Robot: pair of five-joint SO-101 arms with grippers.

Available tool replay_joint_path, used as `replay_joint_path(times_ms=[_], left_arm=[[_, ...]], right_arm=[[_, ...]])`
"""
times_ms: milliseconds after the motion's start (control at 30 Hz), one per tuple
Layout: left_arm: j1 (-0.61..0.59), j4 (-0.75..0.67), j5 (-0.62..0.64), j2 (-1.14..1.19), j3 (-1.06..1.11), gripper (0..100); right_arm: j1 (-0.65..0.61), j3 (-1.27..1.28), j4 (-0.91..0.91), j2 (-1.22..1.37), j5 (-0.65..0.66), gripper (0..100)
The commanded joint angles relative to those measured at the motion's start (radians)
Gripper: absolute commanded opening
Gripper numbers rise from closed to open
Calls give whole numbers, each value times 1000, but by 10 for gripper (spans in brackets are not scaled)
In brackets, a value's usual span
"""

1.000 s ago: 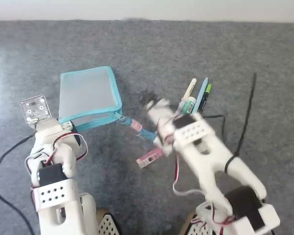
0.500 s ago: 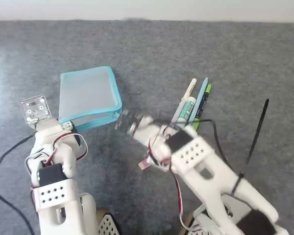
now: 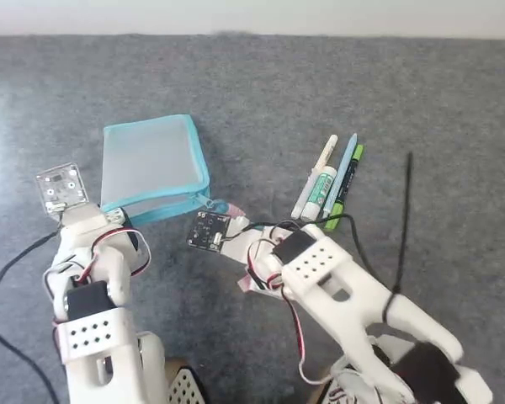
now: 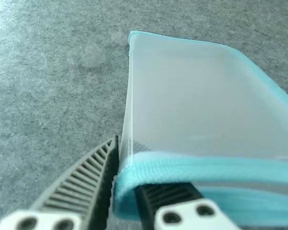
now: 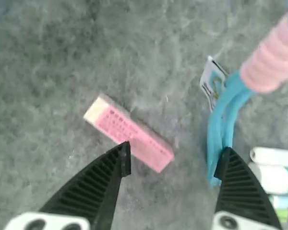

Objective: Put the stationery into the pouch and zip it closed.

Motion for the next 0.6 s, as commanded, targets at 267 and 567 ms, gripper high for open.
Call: replay_joint_path(times_ms=[267,567], left_arm=[[0,3,-3,8,-51,12],[0,3,-3,8,-51,12]], right_arm=[[-2,3,47,90,186,273],[-2,3,162,91,295,177]])
